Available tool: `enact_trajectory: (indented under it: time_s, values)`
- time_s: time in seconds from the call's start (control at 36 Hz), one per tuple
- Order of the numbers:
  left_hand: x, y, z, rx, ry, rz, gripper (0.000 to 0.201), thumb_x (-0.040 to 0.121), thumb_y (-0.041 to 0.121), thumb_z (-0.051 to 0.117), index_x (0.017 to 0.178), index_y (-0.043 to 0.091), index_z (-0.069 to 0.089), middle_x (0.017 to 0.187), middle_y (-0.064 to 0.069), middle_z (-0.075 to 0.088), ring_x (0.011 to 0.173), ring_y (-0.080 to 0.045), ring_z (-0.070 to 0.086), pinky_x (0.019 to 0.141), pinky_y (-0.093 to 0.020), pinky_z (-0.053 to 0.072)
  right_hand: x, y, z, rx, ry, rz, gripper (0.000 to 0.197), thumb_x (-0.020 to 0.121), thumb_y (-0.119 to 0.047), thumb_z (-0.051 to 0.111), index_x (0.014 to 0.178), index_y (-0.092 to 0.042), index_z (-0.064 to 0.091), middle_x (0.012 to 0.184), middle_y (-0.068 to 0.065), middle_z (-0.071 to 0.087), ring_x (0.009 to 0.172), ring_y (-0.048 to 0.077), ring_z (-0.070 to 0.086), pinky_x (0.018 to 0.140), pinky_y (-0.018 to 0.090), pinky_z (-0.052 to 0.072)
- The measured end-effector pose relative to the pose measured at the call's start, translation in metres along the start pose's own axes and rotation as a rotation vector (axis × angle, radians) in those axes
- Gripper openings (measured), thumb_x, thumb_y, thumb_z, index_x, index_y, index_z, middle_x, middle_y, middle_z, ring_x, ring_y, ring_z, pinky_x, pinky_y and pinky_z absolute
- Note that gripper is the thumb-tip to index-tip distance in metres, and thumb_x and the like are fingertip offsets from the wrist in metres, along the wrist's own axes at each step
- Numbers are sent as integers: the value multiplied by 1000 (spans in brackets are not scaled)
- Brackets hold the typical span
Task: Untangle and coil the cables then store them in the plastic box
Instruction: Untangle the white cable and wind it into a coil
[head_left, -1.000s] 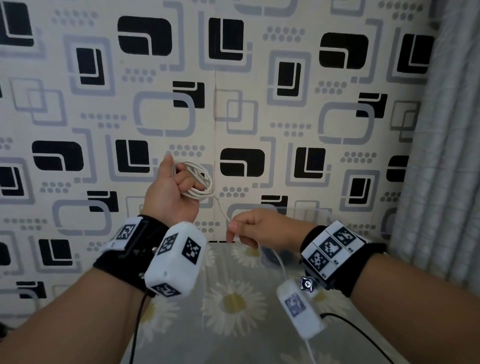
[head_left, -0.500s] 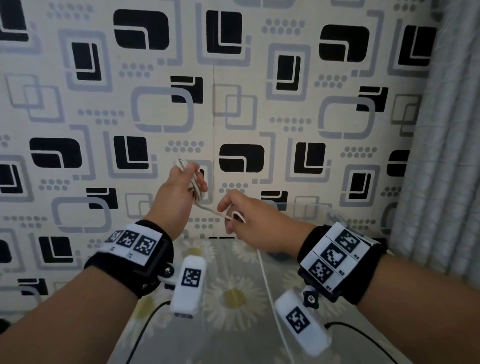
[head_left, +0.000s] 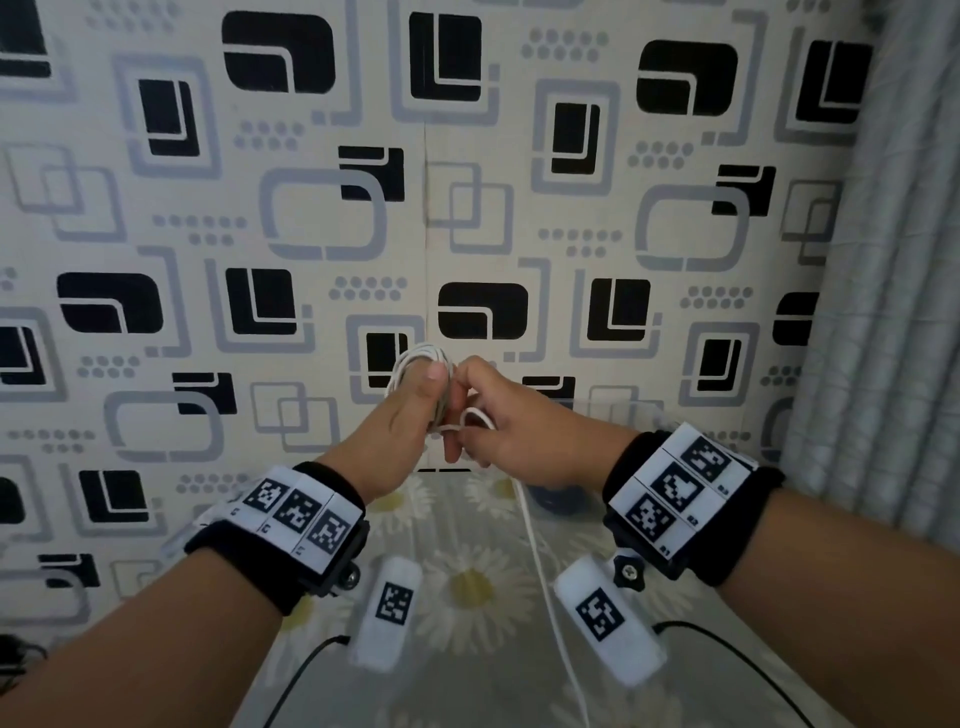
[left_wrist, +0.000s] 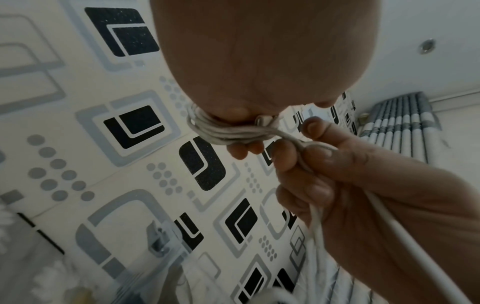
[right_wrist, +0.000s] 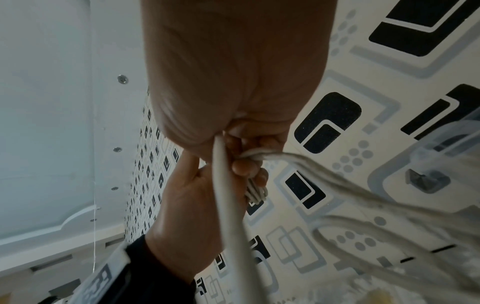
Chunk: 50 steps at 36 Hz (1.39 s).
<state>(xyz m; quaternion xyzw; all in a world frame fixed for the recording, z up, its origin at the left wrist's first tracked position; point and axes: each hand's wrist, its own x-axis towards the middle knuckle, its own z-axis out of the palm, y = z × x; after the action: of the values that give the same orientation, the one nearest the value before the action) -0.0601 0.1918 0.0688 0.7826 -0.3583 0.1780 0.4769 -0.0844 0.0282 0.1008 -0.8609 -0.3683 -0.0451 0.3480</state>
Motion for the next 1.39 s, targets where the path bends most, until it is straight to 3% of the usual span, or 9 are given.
enact_trajectory:
  time_s: [0.17,0.22,0.28,0.39,0.72,0.86,1.03,1.19,1.39]
  values:
    - [-2,-12,-2,113,-84,-33,35,89,52,41,91,17,42,84,0,49,73,-5,49,69,-17,42,2,2,-3,-125,52,4,16,92,-2,49,94,-16,41,84,-2,62,74,6,63,69,34,53]
    - [-4,-12,-3,216,-135,-18,11,89,36,49,92,31,39,86,5,44,70,2,45,65,-13,40,2,3,-5,-162,86,30,17,92,-5,53,94,-18,42,81,-2,61,71,12,64,67,33,53]
    - [-4,-14,-2,293,-160,-11,24,88,21,52,91,38,35,87,7,43,67,3,45,60,-15,37,2,4,-5,-157,97,50,17,93,-8,56,95,-19,43,80,-1,62,70,13,65,67,34,54]
    - [-5,-13,-2,431,-154,-38,13,93,27,51,99,23,40,91,4,53,76,-10,56,66,-38,51,4,9,0,-167,129,75,20,90,-14,64,94,-21,45,80,3,70,71,14,69,73,38,58]
    - [-5,-13,-1,708,-200,-6,21,99,31,49,96,20,32,73,10,43,58,-4,42,51,-18,26,8,28,-11,-155,166,200,12,93,-21,60,81,-21,62,69,-4,70,47,2,58,57,23,48]
    - [-7,-16,-3,749,-170,1,18,100,32,44,97,22,30,73,9,43,63,-16,46,58,-30,29,5,40,-16,-314,191,181,11,92,-29,61,81,-29,64,66,-12,58,60,0,52,59,19,36]
    - [-5,-18,-12,781,-117,-12,16,101,34,38,97,23,28,76,4,46,61,-11,43,54,-30,29,-1,54,-28,-429,172,244,15,92,-43,56,86,-35,68,78,-18,59,81,6,56,80,34,48]
    - [-7,-22,-18,771,-79,-55,14,101,34,39,94,23,33,80,4,48,69,-20,49,60,-33,37,-12,55,-50,-622,172,261,26,96,-46,46,82,-35,64,72,-14,58,65,0,49,59,26,33]
    - [-7,-21,-24,659,11,-98,23,100,33,38,81,22,33,73,2,45,65,-19,47,62,-40,43,-17,49,-99,-653,192,335,31,97,-47,45,84,-27,64,78,-10,61,64,8,51,61,27,40]
